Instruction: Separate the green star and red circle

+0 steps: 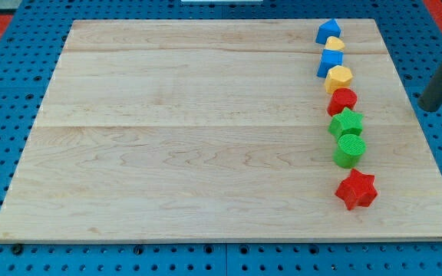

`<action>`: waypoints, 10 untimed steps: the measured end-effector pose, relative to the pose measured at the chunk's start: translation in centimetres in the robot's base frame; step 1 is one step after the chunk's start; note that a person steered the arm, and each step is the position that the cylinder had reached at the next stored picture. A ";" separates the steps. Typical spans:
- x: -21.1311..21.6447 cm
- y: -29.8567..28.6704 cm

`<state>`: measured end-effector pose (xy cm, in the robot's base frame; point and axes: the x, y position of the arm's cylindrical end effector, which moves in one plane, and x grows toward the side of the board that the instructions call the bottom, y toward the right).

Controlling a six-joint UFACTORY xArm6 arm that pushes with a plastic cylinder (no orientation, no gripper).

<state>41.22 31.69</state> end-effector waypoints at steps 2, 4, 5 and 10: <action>0.0 0.0; -0.1 -0.2; -0.1 -0.1; -1.0 1.3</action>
<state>40.22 32.99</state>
